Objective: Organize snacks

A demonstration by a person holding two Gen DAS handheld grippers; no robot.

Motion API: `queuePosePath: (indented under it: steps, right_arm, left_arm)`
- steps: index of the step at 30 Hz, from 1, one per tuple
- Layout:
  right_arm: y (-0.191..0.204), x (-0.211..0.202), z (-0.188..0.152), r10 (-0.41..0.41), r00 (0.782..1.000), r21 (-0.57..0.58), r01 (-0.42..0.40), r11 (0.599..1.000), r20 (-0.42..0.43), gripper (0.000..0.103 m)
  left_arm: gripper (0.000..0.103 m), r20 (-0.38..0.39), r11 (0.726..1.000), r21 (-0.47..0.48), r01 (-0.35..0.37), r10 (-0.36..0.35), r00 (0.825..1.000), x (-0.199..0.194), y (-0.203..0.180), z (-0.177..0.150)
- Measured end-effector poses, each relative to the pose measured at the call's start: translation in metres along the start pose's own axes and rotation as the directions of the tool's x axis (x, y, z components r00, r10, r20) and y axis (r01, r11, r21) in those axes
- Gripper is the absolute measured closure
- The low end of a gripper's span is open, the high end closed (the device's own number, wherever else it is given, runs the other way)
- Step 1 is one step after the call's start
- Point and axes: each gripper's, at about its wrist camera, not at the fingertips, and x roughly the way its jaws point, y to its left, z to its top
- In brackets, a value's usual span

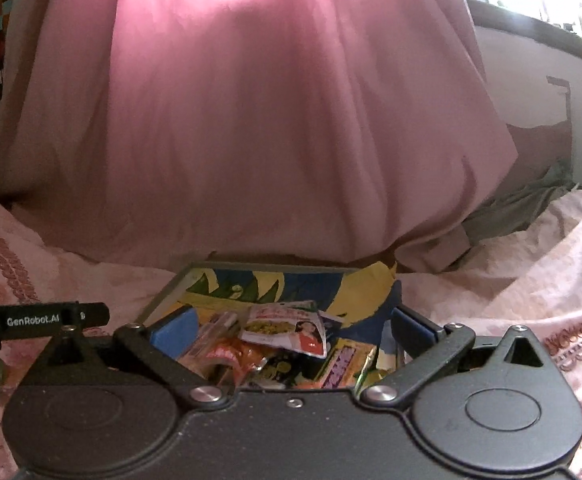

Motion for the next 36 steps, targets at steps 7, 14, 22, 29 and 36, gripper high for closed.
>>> queuePosePath:
  steps: [7, 14, 22, 29, 36]
  right_arm:
    - [0.011, -0.034, -0.009, 0.006, 1.000, 0.006, -0.006, 1.000, 0.005, 0.001]
    - [0.016, -0.058, -0.023, -0.002, 1.000, 0.017, 0.002, 1.000, -0.010, 0.001]
    - [0.027, -0.078, -0.055, -0.022, 0.994, -0.009, 0.022, 1.000, -0.103, 0.001]
    - [0.030, -0.090, -0.063, -0.043, 0.992, -0.014, 0.042, 0.999, -0.122, 0.001]
    - [0.031, -0.092, -0.069, -0.065, 0.988, -0.016, 0.063, 0.998, -0.139, 0.001]
  left_arm:
    - [0.000, -0.010, 0.999, 0.035, -0.028, 0.028, 1.000, -0.038, -0.010, -0.020]
    - [0.000, 0.006, 0.994, 0.092, -0.063, 0.063, 0.998, -0.073, -0.013, -0.041]
    - [0.000, 0.003, 0.982, 0.156, -0.108, 0.109, 0.994, -0.097, -0.015, -0.068]
    - [0.000, -0.033, 0.981, 0.145, -0.128, 0.134, 0.990, -0.108, -0.010, -0.082]
    - [0.000, -0.056, 0.982, 0.108, -0.154, 0.160, 0.985, -0.114, 0.000, -0.089]
